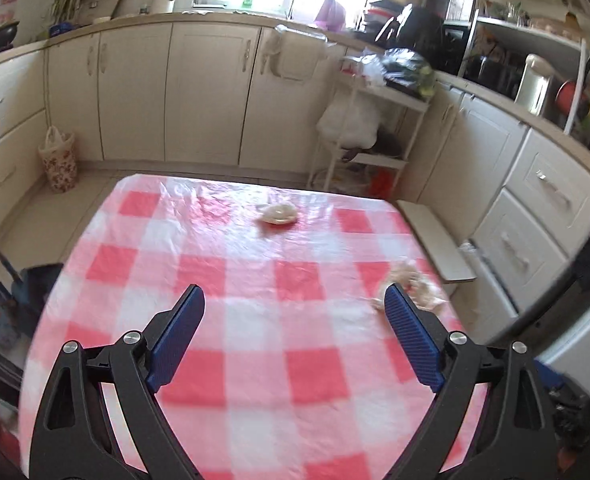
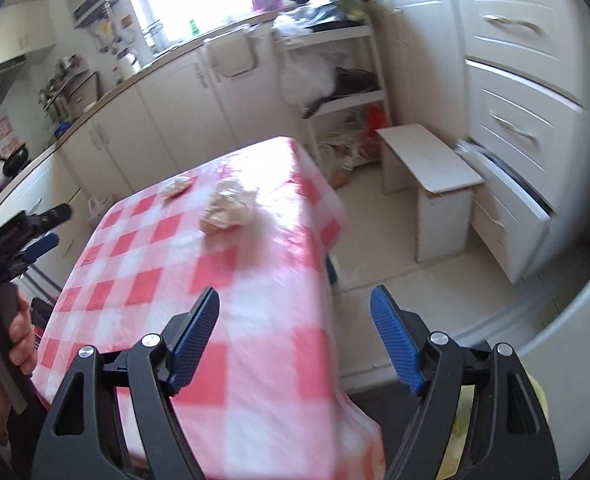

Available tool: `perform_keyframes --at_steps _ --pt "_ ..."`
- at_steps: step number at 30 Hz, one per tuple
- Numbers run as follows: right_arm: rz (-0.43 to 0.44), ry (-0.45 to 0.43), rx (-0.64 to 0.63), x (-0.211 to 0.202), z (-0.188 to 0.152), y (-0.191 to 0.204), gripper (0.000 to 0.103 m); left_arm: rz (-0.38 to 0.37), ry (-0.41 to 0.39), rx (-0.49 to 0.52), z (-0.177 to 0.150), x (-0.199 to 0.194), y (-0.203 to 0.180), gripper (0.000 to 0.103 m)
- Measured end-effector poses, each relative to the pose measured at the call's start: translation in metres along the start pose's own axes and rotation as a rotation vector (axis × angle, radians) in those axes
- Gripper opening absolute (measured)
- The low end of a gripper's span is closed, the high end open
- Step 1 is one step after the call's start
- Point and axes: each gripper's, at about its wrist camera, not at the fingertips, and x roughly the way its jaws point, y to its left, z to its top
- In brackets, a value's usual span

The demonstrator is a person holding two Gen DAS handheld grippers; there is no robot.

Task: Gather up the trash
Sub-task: 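Return both tools to the table toward the tissue and wrapper, then grasp the white tissue with the left tool while the right tool grasps the plastic wrapper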

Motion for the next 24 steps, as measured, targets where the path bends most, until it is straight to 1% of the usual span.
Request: perform_keyframes --at_steps 4,8,11,14,16,17,18,19,20,21,23,24 --pt "0.020 0.026 -0.077 0.041 0.027 0.030 0.075 0.015 0.041 0.116 0.029 0.056 0.001 0.088" --pt "0.011 0.063 -0.120 0.085 0.051 0.049 0.075 0.035 0.085 0.213 0.051 0.117 -0.006 0.088" --pt "-0.001 0.088 -0.136 0.110 0.064 0.058 0.075 0.049 0.113 0.249 0.064 0.158 -0.009 0.088" --pt "-0.013 0.109 -0.151 0.130 0.070 0.064 0.075 0.065 0.140 0.235 0.070 0.189 -0.006 0.085" --pt "-0.019 0.124 -0.159 0.139 0.073 0.068 0.075 0.074 0.176 0.221 0.074 0.210 -0.003 0.074" --pt "-0.024 0.133 -0.162 0.143 0.074 0.070 0.075 0.070 0.193 0.216 0.075 0.219 -0.002 0.071" --pt "-0.027 0.138 -0.164 0.145 0.075 0.071 0.075 0.066 0.200 0.216 0.075 0.225 -0.001 0.066" --pt "-0.033 0.148 -0.165 0.149 0.075 0.071 0.074 0.057 0.210 0.217 0.075 0.230 -0.001 0.057" --pt "-0.038 0.159 -0.166 0.152 0.075 0.072 0.070 0.046 0.225 0.219 0.074 0.235 -0.001 0.049" --pt "-0.038 0.168 -0.166 0.154 0.074 0.072 0.067 0.037 0.240 0.215 0.073 0.238 0.000 0.035" --pt "-0.035 0.192 -0.160 0.159 0.069 0.070 0.052 0.006 0.234 0.180 0.069 0.236 0.006 0.033" --pt "-0.035 0.192 -0.160 0.159 0.067 0.070 0.051 -0.003 0.226 0.169 0.067 0.231 0.008 0.030"
